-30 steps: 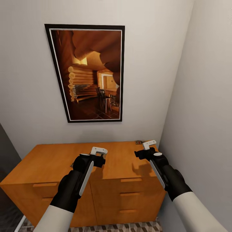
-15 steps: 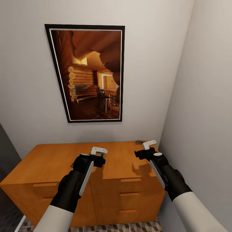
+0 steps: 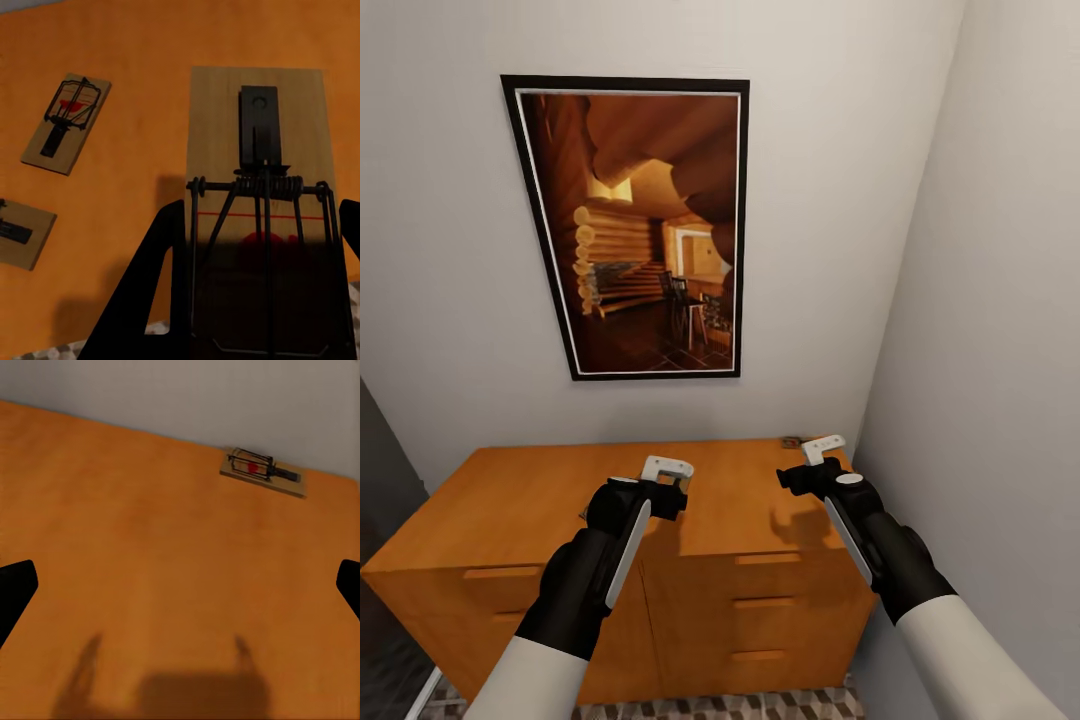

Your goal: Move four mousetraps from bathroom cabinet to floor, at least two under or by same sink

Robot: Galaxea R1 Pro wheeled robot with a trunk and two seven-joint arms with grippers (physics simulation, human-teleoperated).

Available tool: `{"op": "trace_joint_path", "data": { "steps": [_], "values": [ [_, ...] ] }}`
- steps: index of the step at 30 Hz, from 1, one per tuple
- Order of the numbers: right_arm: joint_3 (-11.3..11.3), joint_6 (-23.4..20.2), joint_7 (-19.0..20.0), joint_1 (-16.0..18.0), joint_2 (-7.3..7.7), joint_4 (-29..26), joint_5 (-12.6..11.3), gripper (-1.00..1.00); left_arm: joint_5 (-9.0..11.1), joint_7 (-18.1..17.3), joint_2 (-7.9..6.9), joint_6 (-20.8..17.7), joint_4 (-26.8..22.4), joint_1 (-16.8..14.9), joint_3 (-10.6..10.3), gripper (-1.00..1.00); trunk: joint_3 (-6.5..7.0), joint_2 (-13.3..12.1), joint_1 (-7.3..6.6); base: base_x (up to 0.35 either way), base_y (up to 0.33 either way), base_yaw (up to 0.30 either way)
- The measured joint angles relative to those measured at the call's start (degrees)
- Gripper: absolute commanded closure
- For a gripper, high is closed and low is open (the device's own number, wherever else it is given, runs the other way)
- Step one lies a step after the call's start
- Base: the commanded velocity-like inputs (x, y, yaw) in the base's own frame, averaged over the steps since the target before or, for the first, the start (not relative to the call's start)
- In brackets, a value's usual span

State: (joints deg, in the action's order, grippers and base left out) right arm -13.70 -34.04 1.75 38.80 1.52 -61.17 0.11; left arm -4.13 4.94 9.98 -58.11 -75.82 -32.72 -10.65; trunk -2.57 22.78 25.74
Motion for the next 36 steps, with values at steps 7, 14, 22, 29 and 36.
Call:
{"op": "trace_joint_path", "data": {
  "steps": [7, 14, 22, 29, 36],
  "values": [
    [-0.02, 0.00, -0.09, 0.01, -0.01, 0.01, -0.03, -1.00, 0.00, 0.00, 0.00, -0.01, -0.01, 0.00, 0.01, 1.00, -0.14, 0.00, 0.00, 0.000, 0.000, 0.240],
    [-0.01, -0.02, -0.11, -0.01, 0.00, -0.01, 0.00, -1.00, -0.02, 0.00, 0.00, 0.07, 0.02, -0.01, 0.00, 1.00, -0.23, 0.00, 0.00, 0.000, 0.000, 0.106],
    [-0.01, -0.02, -0.11, -0.01, 0.00, -0.01, 0.02, -1.00, -0.02, 0.00, 0.01, 0.09, 0.02, -0.01, -0.01, 1.00, -0.24, 0.00, 0.00, 0.000, 0.000, 0.011],
    [0.00, -0.03, -0.11, 0.01, 0.00, -0.02, 0.02, -1.00, -0.02, 0.05, 0.00, 0.10, 0.02, -0.01, -0.01, 1.00, -0.24, 0.00, 0.00, 0.000, -0.065, 0.001],
    [0.00, -0.03, -0.11, 0.01, 0.00, -0.02, 0.02, -1.00, -0.07, 0.09, 0.00, 0.10, 0.02, -0.01, -0.01, 1.00, -0.24, 0.00, 0.00, 0.000, -0.205, 0.000]
  ]
}}
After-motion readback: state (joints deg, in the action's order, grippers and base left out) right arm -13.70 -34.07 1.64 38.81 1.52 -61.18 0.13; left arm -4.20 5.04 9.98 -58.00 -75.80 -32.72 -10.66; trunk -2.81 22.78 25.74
